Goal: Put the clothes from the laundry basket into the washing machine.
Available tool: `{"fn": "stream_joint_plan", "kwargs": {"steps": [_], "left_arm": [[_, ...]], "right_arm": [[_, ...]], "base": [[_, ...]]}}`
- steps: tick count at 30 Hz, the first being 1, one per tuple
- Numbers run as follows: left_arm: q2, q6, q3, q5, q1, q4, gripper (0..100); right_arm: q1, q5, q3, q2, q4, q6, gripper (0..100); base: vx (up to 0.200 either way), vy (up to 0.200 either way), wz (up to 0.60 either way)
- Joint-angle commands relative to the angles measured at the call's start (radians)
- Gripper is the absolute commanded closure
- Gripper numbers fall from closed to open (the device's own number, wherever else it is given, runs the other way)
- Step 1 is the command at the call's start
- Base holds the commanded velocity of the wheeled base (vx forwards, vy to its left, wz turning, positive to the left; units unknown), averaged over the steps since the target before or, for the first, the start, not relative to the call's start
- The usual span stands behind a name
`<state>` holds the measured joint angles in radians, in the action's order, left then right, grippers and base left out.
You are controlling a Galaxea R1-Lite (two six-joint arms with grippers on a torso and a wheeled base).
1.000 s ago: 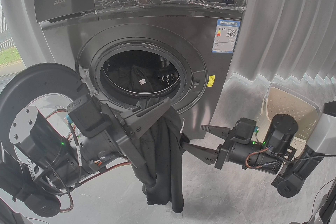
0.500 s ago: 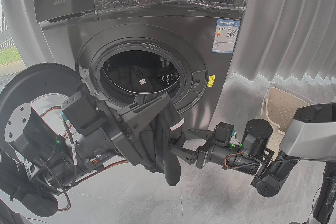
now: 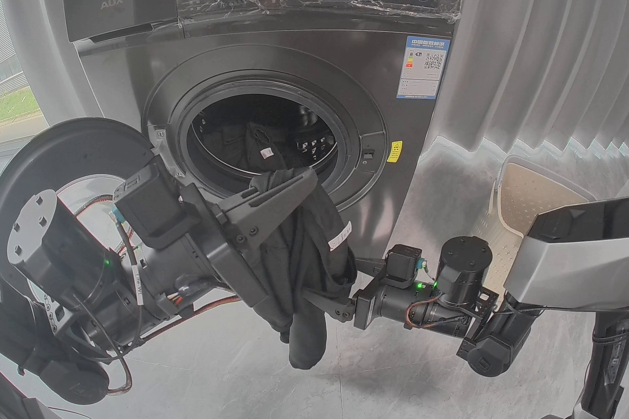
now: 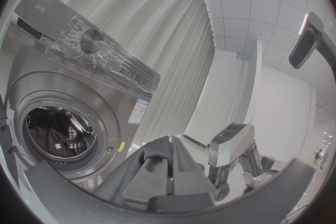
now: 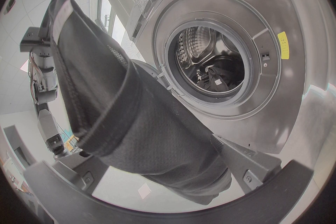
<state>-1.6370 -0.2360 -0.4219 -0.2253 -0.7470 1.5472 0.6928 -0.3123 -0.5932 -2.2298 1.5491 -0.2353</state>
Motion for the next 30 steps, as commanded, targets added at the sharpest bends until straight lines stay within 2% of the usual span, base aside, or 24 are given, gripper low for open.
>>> {"fn": "stream_joint_plan", "kwargs": {"steps": [1,8,20,26,30], "left_arm": [[0.002,0.0,-0.006,0.0,0.0,0.002,100],[0.009,0.0,-0.009,0.0,-0.002,0.001,100],[0.011,-0.002,-0.021,0.004,-0.006,0.001,100],[0.011,-0.014,-0.023,0.006,-0.017,0.001,100],[0.013,-0.016,-0.026,0.006,-0.018,0.001,100]], "right_arm": [[0.002,0.001,-0.013,-0.048,0.0,0.002,0],[0.017,0.019,-0.05,-0.108,0.0,0.002,0],[0.04,0.024,-0.083,-0.125,0.0,0.001,0],[0.047,0.029,-0.119,-0.131,0.0,0.001,0],[0.05,0.058,-0.126,-0.14,0.0,0.001,0]], "base": [[0.0,0.0,0.0],[0.0,0.0,0.0],[0.0,0.0,0.0],[0.0,0.0,0.0],[0.0,0.0,0.0]]}}
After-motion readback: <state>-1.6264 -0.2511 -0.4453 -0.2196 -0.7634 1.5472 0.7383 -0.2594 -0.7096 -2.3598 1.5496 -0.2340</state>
